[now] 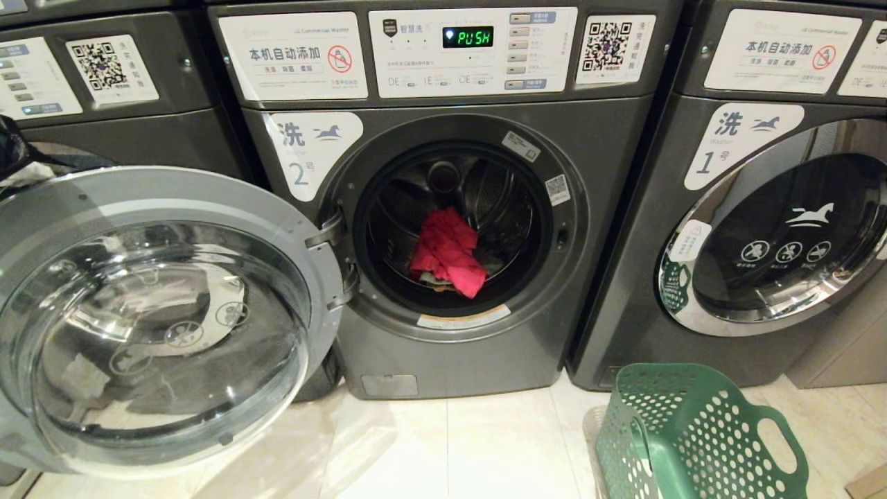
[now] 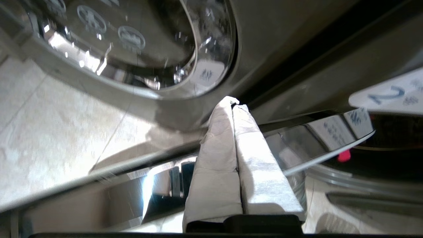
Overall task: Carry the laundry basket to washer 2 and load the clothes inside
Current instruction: Close the washing machine door with the left hand
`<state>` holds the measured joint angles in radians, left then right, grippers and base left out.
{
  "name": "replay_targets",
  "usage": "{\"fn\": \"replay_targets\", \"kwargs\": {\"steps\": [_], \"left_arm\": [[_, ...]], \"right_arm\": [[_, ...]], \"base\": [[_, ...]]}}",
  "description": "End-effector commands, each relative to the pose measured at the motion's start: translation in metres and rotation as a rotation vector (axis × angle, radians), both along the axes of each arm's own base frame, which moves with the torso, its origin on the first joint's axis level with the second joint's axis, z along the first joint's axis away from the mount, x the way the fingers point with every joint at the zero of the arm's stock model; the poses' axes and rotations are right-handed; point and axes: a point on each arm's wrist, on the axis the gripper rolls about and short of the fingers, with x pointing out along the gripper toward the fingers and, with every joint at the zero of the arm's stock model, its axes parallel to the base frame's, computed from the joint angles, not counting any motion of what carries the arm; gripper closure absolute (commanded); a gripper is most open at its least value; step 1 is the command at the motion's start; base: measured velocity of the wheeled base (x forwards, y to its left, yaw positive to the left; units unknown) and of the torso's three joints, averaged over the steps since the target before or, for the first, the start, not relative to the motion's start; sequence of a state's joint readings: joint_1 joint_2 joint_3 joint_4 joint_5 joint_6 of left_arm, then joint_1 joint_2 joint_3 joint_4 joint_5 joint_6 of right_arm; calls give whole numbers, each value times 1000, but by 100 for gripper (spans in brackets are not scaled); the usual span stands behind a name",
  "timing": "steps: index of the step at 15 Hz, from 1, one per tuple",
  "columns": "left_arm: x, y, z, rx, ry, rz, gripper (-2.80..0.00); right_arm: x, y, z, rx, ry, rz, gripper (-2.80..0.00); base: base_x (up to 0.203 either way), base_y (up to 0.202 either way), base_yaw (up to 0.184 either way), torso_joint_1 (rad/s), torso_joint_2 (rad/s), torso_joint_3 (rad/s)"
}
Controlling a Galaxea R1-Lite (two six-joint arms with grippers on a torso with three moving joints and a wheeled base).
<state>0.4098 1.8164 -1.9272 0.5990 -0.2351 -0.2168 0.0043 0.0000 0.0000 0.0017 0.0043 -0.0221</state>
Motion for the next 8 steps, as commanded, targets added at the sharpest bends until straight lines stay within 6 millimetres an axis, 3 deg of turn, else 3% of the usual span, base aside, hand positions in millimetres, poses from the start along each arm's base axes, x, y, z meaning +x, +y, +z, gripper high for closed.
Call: {"fn": "replay_targets", "kwargs": {"steps": [1, 6, 8], "left_arm": [[-13, -6, 7, -6, 9, -2, 0], [-64, -40, 21, -97, 120, -100, 0], [-76, -54, 25, -104, 134, -140, 0]], "right_arm": [[0, 0, 0, -1, 1, 1, 0], [0, 0, 0, -2, 1, 1, 0], [0, 0, 0, -1, 1, 1, 0]], "base": [[0, 0, 0, 0, 0, 0], [0, 0, 0, 0, 0, 0], [0, 0, 0, 0, 0, 0]]}}
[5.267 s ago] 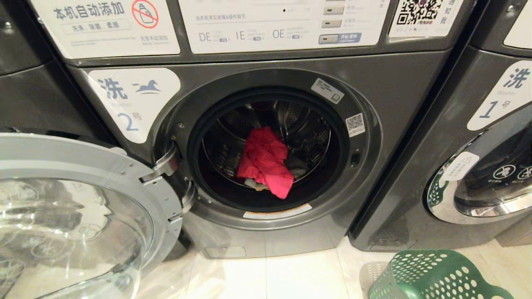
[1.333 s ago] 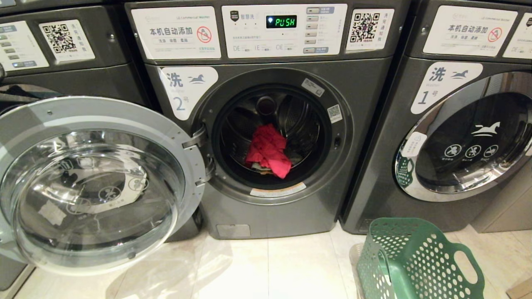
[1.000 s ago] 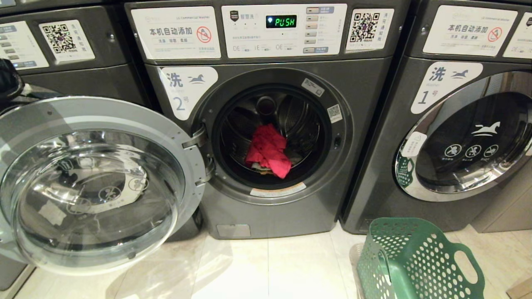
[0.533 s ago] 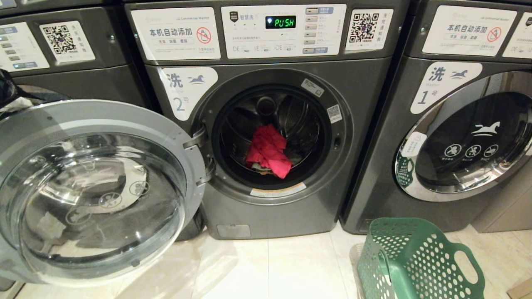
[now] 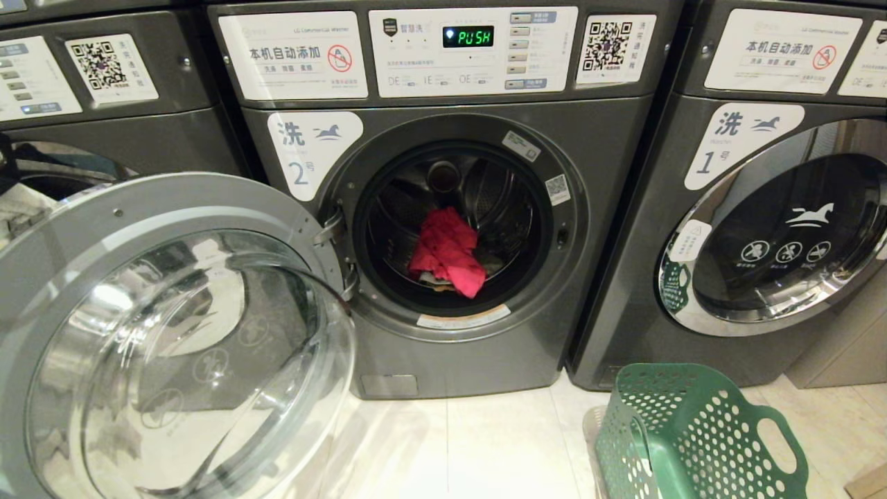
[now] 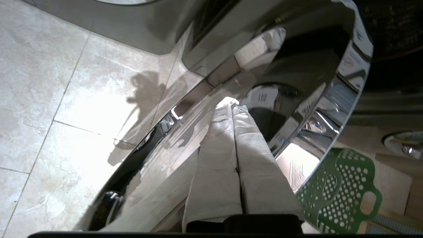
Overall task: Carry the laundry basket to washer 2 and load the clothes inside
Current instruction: Close the washing machine door with the left hand
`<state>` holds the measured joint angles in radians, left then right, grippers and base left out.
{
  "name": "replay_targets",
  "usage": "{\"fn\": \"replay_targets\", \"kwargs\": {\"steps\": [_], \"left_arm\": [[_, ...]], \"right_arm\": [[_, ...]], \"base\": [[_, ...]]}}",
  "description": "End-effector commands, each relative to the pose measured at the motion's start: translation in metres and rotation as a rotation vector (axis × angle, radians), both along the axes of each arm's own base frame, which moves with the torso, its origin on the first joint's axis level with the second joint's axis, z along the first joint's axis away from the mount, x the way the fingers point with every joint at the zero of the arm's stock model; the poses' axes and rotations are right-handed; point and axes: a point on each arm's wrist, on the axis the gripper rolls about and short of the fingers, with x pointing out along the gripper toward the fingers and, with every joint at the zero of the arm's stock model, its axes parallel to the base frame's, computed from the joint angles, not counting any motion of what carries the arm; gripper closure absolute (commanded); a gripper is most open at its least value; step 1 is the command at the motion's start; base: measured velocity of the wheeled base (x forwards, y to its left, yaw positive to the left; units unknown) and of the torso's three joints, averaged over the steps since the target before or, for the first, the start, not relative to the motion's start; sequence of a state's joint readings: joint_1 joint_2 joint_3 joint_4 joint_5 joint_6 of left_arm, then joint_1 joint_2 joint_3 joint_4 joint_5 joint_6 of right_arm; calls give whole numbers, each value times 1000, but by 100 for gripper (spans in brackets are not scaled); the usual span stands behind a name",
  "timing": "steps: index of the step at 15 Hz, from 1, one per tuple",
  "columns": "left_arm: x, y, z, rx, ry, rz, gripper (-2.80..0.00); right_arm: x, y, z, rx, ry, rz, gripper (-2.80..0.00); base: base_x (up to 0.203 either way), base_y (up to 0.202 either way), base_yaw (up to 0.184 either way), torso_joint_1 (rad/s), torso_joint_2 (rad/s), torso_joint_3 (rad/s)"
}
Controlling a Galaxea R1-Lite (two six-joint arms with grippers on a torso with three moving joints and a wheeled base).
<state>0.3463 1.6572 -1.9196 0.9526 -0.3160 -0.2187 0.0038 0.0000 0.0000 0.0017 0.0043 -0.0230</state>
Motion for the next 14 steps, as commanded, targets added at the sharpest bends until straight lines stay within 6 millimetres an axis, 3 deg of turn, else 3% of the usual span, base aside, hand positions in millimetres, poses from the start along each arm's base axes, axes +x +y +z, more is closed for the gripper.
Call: {"fn": "replay_targets", "kwargs": {"steps": [1, 6, 10, 14], "left_arm": [[-18, -14, 12, 10, -38, -32, 0], [-41, -62, 19, -99, 3, -195, 0], [-43, -97, 18, -182, 46, -297, 0], [-33, -138, 0, -179, 125, -368, 0]], "right_arm": [[0, 0, 0, 0, 1, 1, 0], [0, 0, 0, 8, 1, 0, 0], [0, 0, 0, 8, 1, 0, 0], [0, 0, 0, 5, 3, 0, 0]], "base": [[0, 0, 0, 0, 0, 0], [0, 0, 0, 0, 0, 0], [0, 0, 0, 0, 0, 0], [0, 0, 0, 0, 0, 0]]}}
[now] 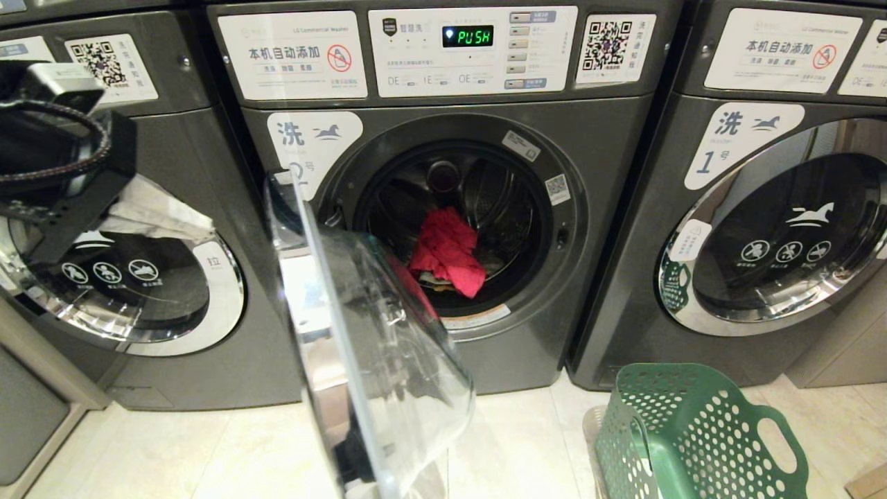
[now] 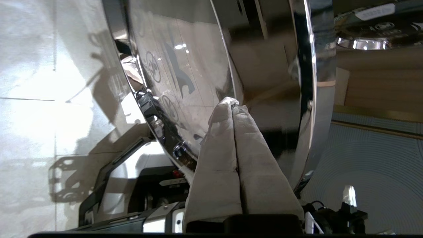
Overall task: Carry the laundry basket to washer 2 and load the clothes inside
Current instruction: Close the washing machine door with the left hand
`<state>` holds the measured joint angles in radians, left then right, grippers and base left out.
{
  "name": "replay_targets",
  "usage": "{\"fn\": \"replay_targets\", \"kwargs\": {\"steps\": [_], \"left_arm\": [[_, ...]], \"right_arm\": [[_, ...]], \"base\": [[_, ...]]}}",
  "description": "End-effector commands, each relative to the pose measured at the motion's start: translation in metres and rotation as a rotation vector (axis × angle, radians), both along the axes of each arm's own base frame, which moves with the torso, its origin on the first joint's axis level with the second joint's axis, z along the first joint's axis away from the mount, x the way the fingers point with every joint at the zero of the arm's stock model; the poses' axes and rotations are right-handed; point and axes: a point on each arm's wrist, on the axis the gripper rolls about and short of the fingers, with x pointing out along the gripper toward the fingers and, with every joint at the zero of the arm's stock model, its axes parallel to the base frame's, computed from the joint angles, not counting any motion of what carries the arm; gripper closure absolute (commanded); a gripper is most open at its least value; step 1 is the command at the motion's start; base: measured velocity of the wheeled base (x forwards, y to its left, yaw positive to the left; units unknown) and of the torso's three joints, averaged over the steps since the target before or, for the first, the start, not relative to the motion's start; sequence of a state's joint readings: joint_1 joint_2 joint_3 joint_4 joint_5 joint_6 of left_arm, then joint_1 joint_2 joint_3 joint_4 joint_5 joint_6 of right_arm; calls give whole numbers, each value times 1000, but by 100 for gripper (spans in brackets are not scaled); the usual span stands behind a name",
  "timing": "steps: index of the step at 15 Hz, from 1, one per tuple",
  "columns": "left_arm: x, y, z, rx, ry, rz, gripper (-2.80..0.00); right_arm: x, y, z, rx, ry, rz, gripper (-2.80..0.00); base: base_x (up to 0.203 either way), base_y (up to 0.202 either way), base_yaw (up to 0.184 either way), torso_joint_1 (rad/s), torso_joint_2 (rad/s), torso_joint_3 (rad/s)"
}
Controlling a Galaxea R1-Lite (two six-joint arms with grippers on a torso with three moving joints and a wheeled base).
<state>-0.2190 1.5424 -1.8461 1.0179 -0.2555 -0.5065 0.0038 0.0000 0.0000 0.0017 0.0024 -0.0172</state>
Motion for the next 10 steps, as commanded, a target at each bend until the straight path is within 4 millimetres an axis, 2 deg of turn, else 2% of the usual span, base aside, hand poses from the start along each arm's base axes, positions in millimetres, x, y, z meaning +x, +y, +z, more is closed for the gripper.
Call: {"fn": "replay_targets", "kwargs": {"steps": [1, 3, 4, 5, 7, 8, 9, 10], "left_arm": [[8, -24, -9, -16, 23, -53, 0], [26, -67, -17, -18, -36, -68, 0], [29, -84, -18, -5, -84, -55, 0], [26, -95, -16, 15, -143, -18, 0], [12, -95, -4, 50, -239, 76, 0], [7, -93, 1, 65, -272, 122, 0], [1, -90, 8, 60, -310, 153, 0], [-7, -86, 16, 46, -353, 173, 0]], "right_arm": [[0, 0, 0, -1, 3, 1, 0], [-1, 0, 4, -9, -19, -3, 0], [-3, 0, 14, -11, -44, 1, 0], [-6, 0, 32, -6, -64, 9, 0], [1, 1, 73, 45, -33, 44, 0], [16, 2, 97, 93, 22, 74, 0], [41, 3, 120, 147, 114, 109, 0], [71, 4, 134, 196, 215, 145, 0]], "base": [[0, 0, 0, 0, 0, 0], [0, 0, 0, 0, 0, 0], [0, 0, 0, 0, 0, 0], [0, 0, 0, 0, 0, 0], [0, 0, 0, 0, 0, 0], [0, 0, 0, 0, 0, 0], [0, 0, 0, 0, 0, 0], [0, 0, 0, 0, 0, 0]]}}
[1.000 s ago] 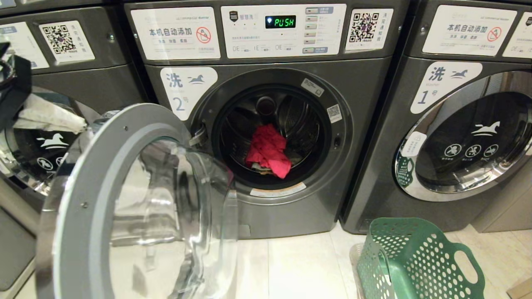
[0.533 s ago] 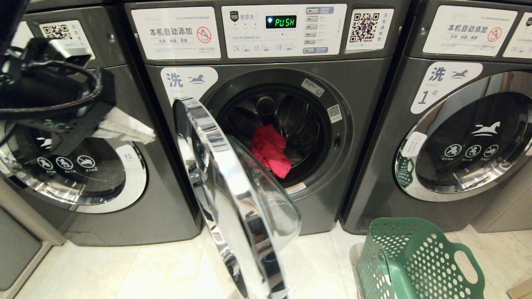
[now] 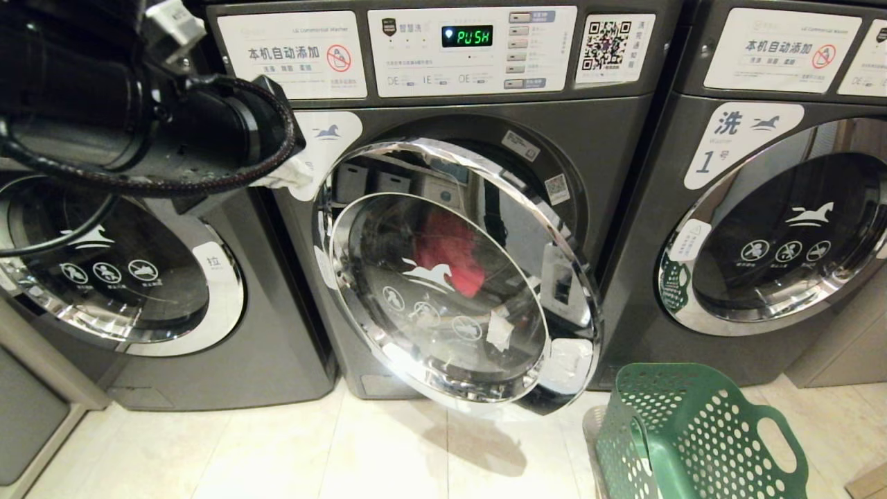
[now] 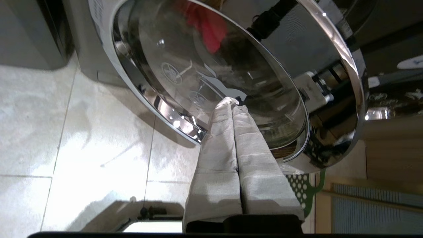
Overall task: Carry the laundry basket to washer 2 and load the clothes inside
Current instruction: Close the washing machine door with the left hand
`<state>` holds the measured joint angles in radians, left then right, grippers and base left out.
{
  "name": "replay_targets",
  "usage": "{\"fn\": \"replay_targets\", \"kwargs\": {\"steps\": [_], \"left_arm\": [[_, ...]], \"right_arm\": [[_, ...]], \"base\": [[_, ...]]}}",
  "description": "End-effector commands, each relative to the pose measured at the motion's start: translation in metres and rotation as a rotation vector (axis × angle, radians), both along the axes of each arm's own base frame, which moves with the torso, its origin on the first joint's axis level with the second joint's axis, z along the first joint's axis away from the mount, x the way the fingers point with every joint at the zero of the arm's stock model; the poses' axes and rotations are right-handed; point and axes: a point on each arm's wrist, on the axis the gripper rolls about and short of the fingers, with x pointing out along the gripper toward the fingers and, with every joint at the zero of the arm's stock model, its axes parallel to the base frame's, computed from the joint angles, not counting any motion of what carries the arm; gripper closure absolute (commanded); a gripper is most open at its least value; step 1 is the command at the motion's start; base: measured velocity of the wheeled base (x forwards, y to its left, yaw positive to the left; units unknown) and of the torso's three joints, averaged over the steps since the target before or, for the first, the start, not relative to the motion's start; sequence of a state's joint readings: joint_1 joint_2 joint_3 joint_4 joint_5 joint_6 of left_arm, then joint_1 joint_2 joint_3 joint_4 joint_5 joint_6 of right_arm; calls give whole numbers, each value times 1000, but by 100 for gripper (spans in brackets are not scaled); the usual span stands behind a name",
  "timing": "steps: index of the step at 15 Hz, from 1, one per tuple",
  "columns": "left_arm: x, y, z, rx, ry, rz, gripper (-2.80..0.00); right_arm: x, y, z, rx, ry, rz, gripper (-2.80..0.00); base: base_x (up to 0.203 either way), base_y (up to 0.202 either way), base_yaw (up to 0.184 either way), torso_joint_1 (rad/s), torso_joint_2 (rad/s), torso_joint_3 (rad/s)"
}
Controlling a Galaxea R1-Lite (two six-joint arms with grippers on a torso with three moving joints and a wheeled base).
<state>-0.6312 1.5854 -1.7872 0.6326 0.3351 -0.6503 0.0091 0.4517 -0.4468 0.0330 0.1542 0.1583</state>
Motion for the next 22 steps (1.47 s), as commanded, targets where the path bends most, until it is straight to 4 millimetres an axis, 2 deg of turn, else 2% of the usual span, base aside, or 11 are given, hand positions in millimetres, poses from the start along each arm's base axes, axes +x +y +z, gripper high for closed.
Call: {"fn": "replay_targets", "kwargs": {"steps": [1, 2, 4, 7, 10, 13, 15, 17, 22], "left_arm": [[-23, 9, 16, -22, -65, 21, 0], [-39, 13, 24, -19, -112, 64, 0], [-61, 27, 36, -29, -173, 127, 0], [-72, 38, 41, -44, -193, 140, 0], [-71, 43, 44, -54, -204, 164, 0], [-73, 47, 46, -62, -214, 178, 0], [-70, 50, 46, -58, -211, 202, 0], [-68, 50, 44, -54, -207, 204, 0], [-67, 50, 45, -55, -210, 211, 0]], "right_arm": [[76, 3, 15, 54, 270, 64, 0], [107, 6, 17, 98, 358, 133, 0], [167, 18, 5, 153, 492, 283, 0], [244, 45, -33, 118, 550, 427, 0], [301, 67, -70, 72, 504, 472, 0], [355, 80, -90, 29, 385, 403, 0], [385, 86, -93, 15, 304, 367, 0], [407, 88, -92, 1, 251, 304, 0], [435, 89, -99, -28, 202, 242, 0]], "base": [[0, 0, 0, 0, 0, 0], [0, 0, 0, 0, 0, 0], [0, 0, 0, 0, 0, 0], [0, 0, 0, 0, 0, 0], [0, 0, 0, 0, 0, 0], [0, 0, 0, 0, 0, 0], [0, 0, 0, 0, 0, 0], [0, 0, 0, 0, 0, 0], [0, 0, 0, 0, 0, 0]]}}
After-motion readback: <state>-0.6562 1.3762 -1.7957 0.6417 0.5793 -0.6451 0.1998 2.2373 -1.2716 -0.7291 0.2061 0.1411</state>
